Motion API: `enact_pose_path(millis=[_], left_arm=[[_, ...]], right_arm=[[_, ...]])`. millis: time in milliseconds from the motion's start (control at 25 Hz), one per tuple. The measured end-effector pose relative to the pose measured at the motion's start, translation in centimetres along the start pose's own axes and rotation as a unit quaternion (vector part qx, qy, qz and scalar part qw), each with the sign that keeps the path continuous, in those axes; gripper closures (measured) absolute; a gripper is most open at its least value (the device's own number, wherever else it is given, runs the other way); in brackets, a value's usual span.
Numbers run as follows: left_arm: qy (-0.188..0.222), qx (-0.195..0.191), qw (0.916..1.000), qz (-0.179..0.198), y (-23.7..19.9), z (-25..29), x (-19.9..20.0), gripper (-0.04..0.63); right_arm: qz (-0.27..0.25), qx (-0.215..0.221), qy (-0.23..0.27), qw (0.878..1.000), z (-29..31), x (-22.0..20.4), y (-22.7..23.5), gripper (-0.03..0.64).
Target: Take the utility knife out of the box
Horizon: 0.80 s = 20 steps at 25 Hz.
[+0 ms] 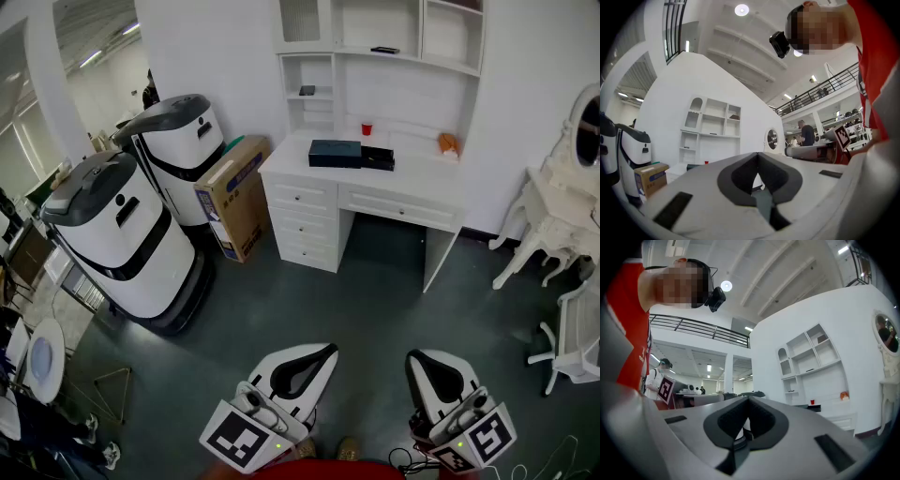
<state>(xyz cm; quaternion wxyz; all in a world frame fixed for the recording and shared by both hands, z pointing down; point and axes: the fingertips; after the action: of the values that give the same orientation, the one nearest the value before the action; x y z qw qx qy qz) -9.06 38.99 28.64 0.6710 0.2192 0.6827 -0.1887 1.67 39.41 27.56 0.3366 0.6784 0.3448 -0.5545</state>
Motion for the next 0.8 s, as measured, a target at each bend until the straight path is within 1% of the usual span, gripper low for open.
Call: enact_pose_path(millis=[440,680,800], left_arm=[[0.001,-0.002,1.0,-0.001,-0.1,0.4,-0.2,0.589],[0.002,-0.001,1.0,-0.003,-0.1,1.3,-0.1,0.589],[0.001,0.0,1.0,-0.004,-0.1,2.0,-0.2,0.589]], right_arm=[[-0.002,0.001,0.001,1.0,0.1,-0.1,0.1,0.609],[0.022,0.011,0.008,1.0,-0.1,0.0,0.9,0.606],[0.023,0.009,0.008,1.0,-0.2,0.1,1.7,0.606]])
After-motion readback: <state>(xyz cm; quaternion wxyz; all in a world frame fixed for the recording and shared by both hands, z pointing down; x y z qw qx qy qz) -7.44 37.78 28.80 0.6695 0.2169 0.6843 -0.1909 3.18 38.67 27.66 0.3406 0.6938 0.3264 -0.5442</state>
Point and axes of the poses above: the fingertips, and each gripper's own axes: z forward along the fingers, y to its right, x out of its top, and after that the axes turned 8 degrees about -x, right-handed
